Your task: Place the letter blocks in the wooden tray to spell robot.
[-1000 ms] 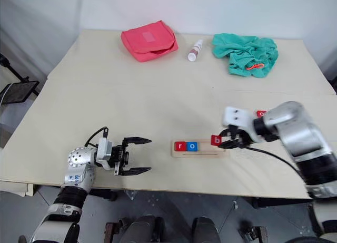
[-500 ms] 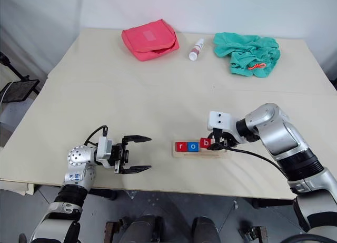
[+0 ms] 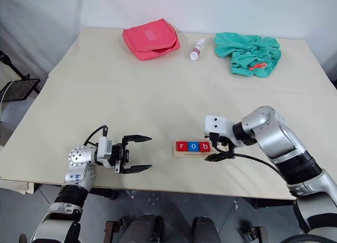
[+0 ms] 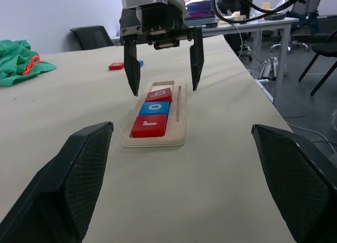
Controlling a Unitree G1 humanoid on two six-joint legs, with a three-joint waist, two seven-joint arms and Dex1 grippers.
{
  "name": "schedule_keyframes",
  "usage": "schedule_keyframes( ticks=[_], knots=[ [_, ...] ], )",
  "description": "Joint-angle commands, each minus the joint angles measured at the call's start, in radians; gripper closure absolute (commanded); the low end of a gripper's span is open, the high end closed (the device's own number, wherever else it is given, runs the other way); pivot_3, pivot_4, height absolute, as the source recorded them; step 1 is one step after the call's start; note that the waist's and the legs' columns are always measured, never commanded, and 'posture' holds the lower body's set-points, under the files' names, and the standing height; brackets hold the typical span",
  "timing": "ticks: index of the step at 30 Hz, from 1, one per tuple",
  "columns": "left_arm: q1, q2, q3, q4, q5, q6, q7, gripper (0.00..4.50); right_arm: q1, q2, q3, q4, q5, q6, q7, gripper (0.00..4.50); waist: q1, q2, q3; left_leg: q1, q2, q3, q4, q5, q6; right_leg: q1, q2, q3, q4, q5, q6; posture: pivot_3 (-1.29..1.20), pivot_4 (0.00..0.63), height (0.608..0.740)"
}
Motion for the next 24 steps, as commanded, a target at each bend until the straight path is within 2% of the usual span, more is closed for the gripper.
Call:
schedule_keyframes(
  ticks=[1,4,9,17,24],
  knots=[
    [-0.001,-0.004,-0.003,-0.009,-0.001,-0.012,-0.002,0.0,0.028,-0.031,-0.074,-0.08,0.032,0.042,-0.027,0.02,0.001,0.0,0.0,0.0,0.0,0.0,0.0,0.0,0.0,0.0,0.0,0.0,0.0,0.0,0.0,0.0,0.15,0.74],
    [-0.008,-0.008,-0.005,0.001,0.0,-0.012,-0.003,0.0,0.109,-0.04,-0.181,-0.172,0.11,0.094,-0.058,0.02,0.003,0.0,0.0,-0.001,0.0,-0.002,0.001,0.0,0.0,0.0,0.0,0.0,0.0,0.0,0.0,0.0,0.15,0.74],
    [-0.015,-0.013,-0.006,0.01,0.001,-0.013,-0.006,0.0,0.207,-0.035,-0.252,-0.272,0.169,0.138,-0.123,1.61,0.004,0.0,0.0,-0.003,-0.001,-0.006,0.002,0.0,0.0,0.001,0.0,0.0,0.0,0.0,0.0,0.0,0.15,0.74],
    [-0.02,-0.017,-0.007,0.011,0.001,-0.011,-0.012,0.0,0.256,-0.022,-0.214,-0.263,0.19,0.122,-0.17,4.36,0.002,0.0,0.0,-0.003,-0.001,-0.005,0.004,0.0,0.0,0.001,0.0,0.0,0.001,0.0,0.0,0.0,0.15,0.74],
    [-0.006,-0.011,-0.003,-0.008,-0.003,-0.007,-0.011,0.0,0.227,0.012,-0.166,-0.194,0.178,0.07,-0.189,4.44,0.002,0.0,0.0,-0.003,-0.001,-0.006,0.004,0.0,0.0,0.002,0.0,0.0,0.0,0.0,0.0,0.0,0.15,0.74]
  ],
)
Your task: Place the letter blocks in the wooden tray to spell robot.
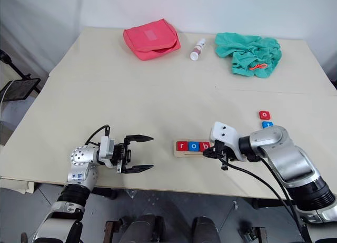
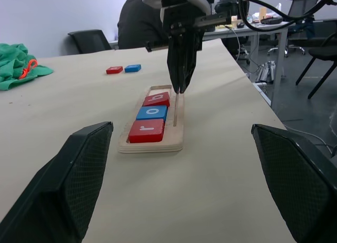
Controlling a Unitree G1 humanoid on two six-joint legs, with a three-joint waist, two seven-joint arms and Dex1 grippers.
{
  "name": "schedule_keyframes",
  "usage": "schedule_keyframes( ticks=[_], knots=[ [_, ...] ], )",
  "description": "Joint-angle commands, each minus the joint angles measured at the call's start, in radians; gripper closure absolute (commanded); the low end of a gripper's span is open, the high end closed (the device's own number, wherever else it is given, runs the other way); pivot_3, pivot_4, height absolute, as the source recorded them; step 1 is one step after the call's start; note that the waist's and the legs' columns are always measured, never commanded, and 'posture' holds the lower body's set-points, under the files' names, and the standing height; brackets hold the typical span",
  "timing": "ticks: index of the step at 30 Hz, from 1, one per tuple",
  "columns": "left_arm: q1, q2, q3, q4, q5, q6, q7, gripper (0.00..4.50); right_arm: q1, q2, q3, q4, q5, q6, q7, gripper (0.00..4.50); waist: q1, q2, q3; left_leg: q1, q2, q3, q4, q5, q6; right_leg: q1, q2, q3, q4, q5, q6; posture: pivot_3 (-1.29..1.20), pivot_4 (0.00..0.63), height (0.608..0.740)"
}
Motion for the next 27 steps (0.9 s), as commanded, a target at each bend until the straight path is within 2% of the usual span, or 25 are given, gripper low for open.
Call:
schedule_keyframes(
  ticks=[1,6,12,18,20,24,27],
  knots=[
    [0.009,0.005,0.001,-0.023,-0.004,-0.005,0.001,0.0,-0.034,0.02,0.003,0.026,-0.003,-0.034,-0.013,4.44,0.0,0.0,0.0,0.0,0.0,0.0,0.0,0.0,0.0,0.0,0.0,0.0,0.0,0.0,0.0,0.0,0.15,0.74],
    [0.018,0.004,0.0,-0.033,-0.004,-0.004,0.007,0.0,-0.048,0.035,0.008,0.061,-0.015,-0.063,-0.033,4.44,0.0,0.0,0.0,0.0,0.0,0.0,0.0,0.0,0.0,0.0,0.0,-0.001,0.0,0.0,0.0,0.0,0.15,0.74],
    [0.01,-0.003,-0.005,-0.021,0.0,-0.007,0.008,0.0,0.006,0.008,-0.013,-0.006,0.005,-0.05,-0.036,4.44,0.003,0.0,0.0,0.0,0.0,-0.001,0.0,0.0,0.0,0.0,0.0,-0.001,0.0,0.0,0.0,0.0,0.15,0.74],
    [0.002,-0.009,-0.008,-0.012,0.0,-0.009,0.005,0.0,0.057,-0.02,-0.108,-0.094,0.081,0.026,-0.055,4.44,0.003,0.0,0.0,0.0,-0.001,-0.002,0.0,0.0,0.0,0.001,0.0,-0.001,0.0,0.0,0.0,0.0,0.15,0.74],
    [0.003,-0.009,-0.01,-0.008,0.001,-0.011,0.002,0.0,0.121,-0.023,-0.222,-0.111,0.125,0.018,-0.075,4.44,0.004,0.0,0.0,0.0,-0.001,-0.002,0.0,0.0,0.0,0.001,0.0,-0.001,0.0,0.0,0.0,0.0,0.15,0.74],
    [0.01,-0.005,-0.012,-0.012,-0.002,-0.006,-0.002,0.0,0.27,-0.01,-0.416,-0.121,0.155,-0.008,-0.145,3.56,0.02,0.0,0.0,0.0,-0.002,-0.005,0.0,0.0,0.0,0.003,-0.001,-0.001,-0.001,0.0,0.0,0.0,0.15,0.74],
    [0.013,-0.002,-0.01,-0.013,-0.005,-0.003,-0.001,0.0,0.33,0.016,-0.522,-0.109,0.174,0.0,-0.209,2.48,0.024,0.0,0.0,0.0,-0.002,-0.004,0.0,0.0,0.0,0.003,-0.001,-0.001,-0.001,0.0,0.0,0.0,0.15,0.74]
  ],
)
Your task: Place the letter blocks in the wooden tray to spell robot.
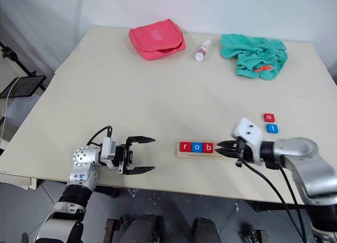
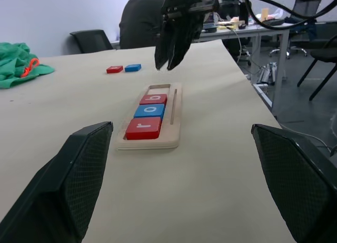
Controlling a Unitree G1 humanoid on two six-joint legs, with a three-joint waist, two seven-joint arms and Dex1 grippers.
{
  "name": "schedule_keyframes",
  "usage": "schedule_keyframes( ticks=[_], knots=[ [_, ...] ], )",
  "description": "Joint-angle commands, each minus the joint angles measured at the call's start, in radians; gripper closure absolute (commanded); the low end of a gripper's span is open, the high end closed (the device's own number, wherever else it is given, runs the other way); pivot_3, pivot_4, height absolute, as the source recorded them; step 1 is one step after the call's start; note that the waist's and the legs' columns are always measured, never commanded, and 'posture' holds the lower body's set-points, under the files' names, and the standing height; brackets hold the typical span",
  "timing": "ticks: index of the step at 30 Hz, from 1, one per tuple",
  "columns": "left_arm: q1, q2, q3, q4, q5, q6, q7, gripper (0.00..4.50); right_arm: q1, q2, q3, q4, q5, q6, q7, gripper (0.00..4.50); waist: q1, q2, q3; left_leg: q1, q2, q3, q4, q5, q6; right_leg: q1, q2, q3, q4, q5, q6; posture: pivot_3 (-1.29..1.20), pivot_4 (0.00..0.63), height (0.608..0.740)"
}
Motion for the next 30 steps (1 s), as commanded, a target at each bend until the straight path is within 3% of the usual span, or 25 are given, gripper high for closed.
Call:
schedule_keyframes(
  ticks=[1,7,13,19,30],
  knots=[
    [0.004,0.002,0.005,-0.006,-0.005,-0.003,0.0,0.0,0.056,0.028,-0.167,0.003,0.028,-0.016,-0.083,2.14,0.0,0.0,0.0,0.0,0.0,0.0,0.0,0.0,0.0,0.0,0.0,0.0,0.0,0.0,0.0,0.0,0.15,0.74],
    [-0.014,0.008,0.009,0.013,-0.007,0.004,-0.007,0.0,0.2,0.082,-0.383,0.031,0.037,-0.016,-0.203,0.02,0.002,0.0,0.0,0.001,0.0,0.0,0.0,0.0,0.0,0.001,0.0,0.0,0.0,0.0,0.0,0.0,0.15,0.74],
    [-0.026,0.008,0.01,0.028,-0.009,0.003,-0.016,0.0,0.248,0.131,-0.448,0.036,0.049,-0.024,-0.281,0.02,-0.002,0.001,0.0,0.002,0.001,0.002,0.0,0.0,0.0,0.001,0.001,0.0,0.0,0.0,0.0,0.0,0.15,0.74],
    [-0.057,0.002,0.009,0.062,-0.008,0.0,-0.036,0.0,0.196,0.179,-0.474,0.144,0.033,-0.043,-0.408,0.02,0.0,0.002,-0.001,0.003,0.0,0.004,0.0,0.0,0.0,0.001,0.001,0.0,0.0,0.0,0.0,0.0,0.15,0.74],
    [-0.061,0.008,0.017,0.068,-0.01,-0.004,-0.044,0.0,0.18,0.169,-0.454,0.172,0.05,-0.055,-0.419,0.02,-0.001,0.002,-0.001,0.003,0.0,0.004,-0.001,0.0,0.0,0.001,0.001,0.001,0.0,0.0,0.0,0.0,0.15,0.74]
  ],
)
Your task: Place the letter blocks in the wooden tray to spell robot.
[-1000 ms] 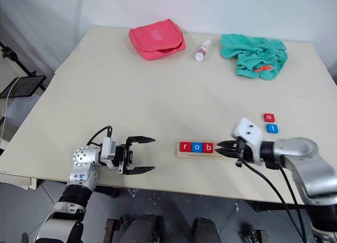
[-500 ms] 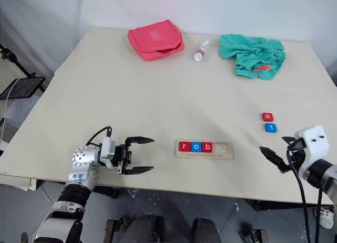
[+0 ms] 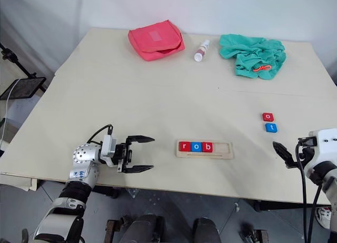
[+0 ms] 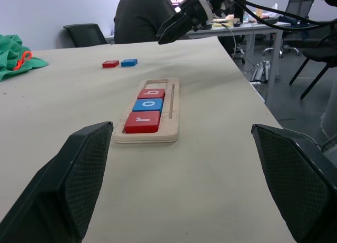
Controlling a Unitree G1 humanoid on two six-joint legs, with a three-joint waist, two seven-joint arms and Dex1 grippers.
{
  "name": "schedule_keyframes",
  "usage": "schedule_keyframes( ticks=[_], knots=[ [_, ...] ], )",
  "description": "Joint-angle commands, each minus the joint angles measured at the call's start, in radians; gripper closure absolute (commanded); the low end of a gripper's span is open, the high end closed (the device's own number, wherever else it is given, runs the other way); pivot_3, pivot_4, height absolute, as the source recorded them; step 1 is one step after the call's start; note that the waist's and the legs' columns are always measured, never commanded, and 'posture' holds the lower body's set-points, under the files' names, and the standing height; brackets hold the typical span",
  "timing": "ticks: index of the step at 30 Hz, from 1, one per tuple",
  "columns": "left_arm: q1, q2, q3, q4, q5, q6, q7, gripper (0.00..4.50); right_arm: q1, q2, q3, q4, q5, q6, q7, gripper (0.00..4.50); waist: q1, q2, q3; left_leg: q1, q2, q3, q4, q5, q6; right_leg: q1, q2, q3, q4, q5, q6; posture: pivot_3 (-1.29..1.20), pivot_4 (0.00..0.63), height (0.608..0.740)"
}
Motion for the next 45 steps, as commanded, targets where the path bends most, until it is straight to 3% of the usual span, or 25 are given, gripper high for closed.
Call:
schedule_keyframes(
  ticks=[1,9,16,22,32,37,45],
  knots=[
    [-0.011,0.006,0.016,-0.011,-0.01,-0.007,-0.001,0.0,-0.006,-0.018,-0.011,-0.006,0.019,-0.014,-0.006,0.02,0.0,0.0,0.0,0.0,0.0,0.0,0.0,0.0,0.0,0.0,0.0,0.0,0.0,0.0,0.0,0.0,0.15,0.74],
    [0.014,0.011,0.02,-0.039,-0.011,-0.004,0.007,0.0,-0.056,-0.036,0.023,-0.003,0.038,0.014,-0.008,0.02,-0.001,0.0,0.0,0.0,0.0,0.0,0.0,0.0,0.0,0.0,0.0,0.001,0.0,0.0,0.0,0.0,0.15,0.74],
    [0.036,0.011,0.021,-0.073,-0.011,0.004,0.017,0.0,-0.206,-0.079,0.1,0.09,0.024,0.046,-0.017,0.02,-0.004,0.0,0.0,0.0,0.0,0.0,0.0,0.0,0.0,0.0,0.0,0.001,0.0,0.0,0.0,0.0,0.15,0.74],
    [0.074,0.014,0.021,-0.12,-0.012,0.012,0.035,0.0,-0.497,-0.132,0.281,0.43,-0.09,-0.018,-0.015,0.02,-0.019,0.0,0.0,0.0,0.0,0.002,0.0,0.0,0.001,-0.001,0.0,0.0,0.0,0.0,0.0,0.0,0.15,0.74],
    [0.122,0.015,0.019,-0.175,-0.014,0.013,0.058,0.0,-0.87,-0.121,0.444,1.01,-0.249,-0.208,-0.024,0.02,-0.029,0.001,0.001,-0.001,0.0,0.001,-0.001,0.0,0.001,-0.001,-0.001,-0.002,0.0,0.0,0.0,0.0,0.15,0.74],
    [0.134,0.019,0.021,-0.188,-0.011,0.012,0.073,0.0,-0.958,-0.112,0.476,1.177,-0.286,-0.267,-0.01,0.02,-0.027,0.001,0.001,-0.002,0.0,0.0,-0.001,0.0,0.001,-0.002,-0.001,-0.001,0.0,0.0,0.0,0.0,0.15,0.74],
    [0.143,0.018,0.021,-0.198,-0.011,0.011,0.094,0.0,-0.996,-0.094,0.506,1.276,-0.322,-0.27,-0.02,0.02,-0.029,0.001,0.001,-0.002,0.0,0.0,0.0,0.0,0.001,-0.002,-0.001,-0.001,0.0,0.0,0.0,0.0,0.15,0.74]
  ],
)
